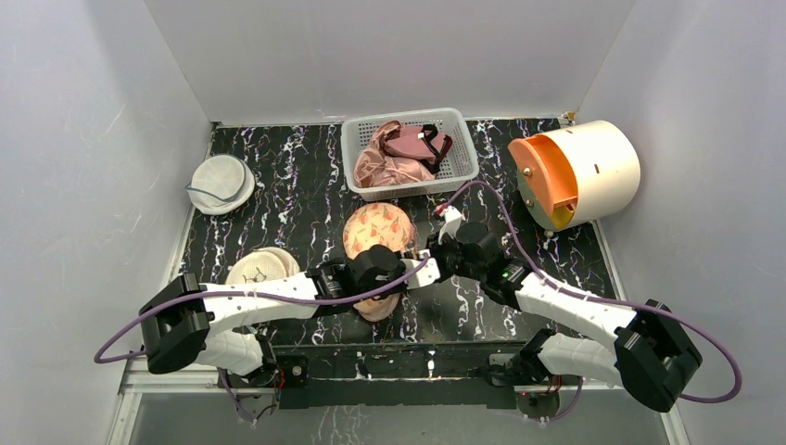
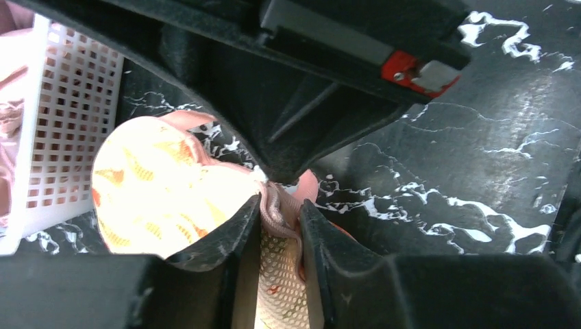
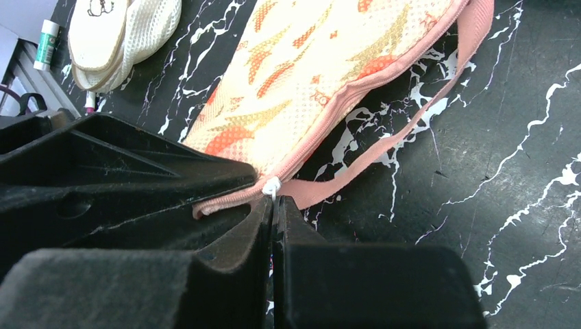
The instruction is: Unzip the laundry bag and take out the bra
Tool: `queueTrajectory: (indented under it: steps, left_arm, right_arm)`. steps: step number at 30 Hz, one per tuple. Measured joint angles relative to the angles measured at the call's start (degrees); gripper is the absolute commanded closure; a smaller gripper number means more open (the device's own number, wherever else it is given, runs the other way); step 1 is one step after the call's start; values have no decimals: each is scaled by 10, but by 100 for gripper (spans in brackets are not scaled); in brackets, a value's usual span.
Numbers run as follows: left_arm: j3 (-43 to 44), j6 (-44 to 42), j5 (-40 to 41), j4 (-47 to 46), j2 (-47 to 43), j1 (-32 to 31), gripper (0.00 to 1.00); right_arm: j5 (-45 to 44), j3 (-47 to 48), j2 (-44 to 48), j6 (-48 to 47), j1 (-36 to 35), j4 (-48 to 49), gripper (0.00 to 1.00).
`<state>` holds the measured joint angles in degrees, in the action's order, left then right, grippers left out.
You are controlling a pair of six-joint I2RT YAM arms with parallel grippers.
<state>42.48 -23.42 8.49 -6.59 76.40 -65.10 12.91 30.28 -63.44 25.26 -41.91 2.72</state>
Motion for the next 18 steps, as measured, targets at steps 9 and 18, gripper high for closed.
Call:
queueTrajectory:
  steps: [9, 18]
  left_arm:
    - [-2, -21, 14, 6, -29, 0, 100]
    - [-12, -31, -33, 4, -81, 0, 100]
  right_arm:
    - [-24, 0, 3, 2, -2, 4, 100]
    - [-33, 0, -7, -7, 47, 19, 100]
